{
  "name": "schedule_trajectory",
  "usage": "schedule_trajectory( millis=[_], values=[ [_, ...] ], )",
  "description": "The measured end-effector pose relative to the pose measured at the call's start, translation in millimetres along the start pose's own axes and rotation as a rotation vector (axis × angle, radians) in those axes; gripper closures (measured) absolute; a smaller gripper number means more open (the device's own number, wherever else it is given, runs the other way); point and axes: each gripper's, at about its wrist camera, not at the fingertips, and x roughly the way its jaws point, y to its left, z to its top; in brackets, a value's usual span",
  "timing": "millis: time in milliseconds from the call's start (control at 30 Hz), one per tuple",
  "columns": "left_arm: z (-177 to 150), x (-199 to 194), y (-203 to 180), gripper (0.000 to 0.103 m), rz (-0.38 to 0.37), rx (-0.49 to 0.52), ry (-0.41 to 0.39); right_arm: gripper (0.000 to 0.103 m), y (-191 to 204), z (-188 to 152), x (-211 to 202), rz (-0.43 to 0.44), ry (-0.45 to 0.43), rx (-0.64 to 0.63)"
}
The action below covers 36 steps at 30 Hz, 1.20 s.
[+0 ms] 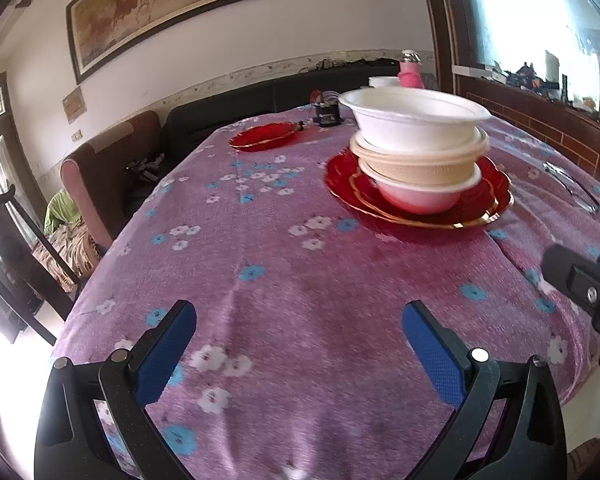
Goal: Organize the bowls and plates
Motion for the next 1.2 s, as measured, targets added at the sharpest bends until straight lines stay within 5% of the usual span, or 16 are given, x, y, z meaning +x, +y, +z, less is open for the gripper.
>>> schedule_trajectory(
  millis=[333, 733, 1067, 1200],
  values=[
    [14.3, 14.7, 45.4, 0.000, 0.030, -0.116, 0.030, 0.002, -7.6, 18.7, 1.7, 0.046, -0.014, 0.011],
    [37.5, 38.9, 31.0, 0.000, -0.006, -0.094, 0.090, 0.002, -1.7, 47.0, 32.3, 0.075, 0.043, -0.039],
    [48.0, 86.2, 39.8, 0.000, -0.076, -0.157, 0.235, 0.002, -12.4, 63.5, 53.9, 0.025, 0.073, 0.004],
    [47.5, 83.1, 36.9, 0.000, -0.141, -0.158, 0.234, 0.002, -21.1, 60.7, 61.2, 0.036, 0.113, 0.030]
  ],
)
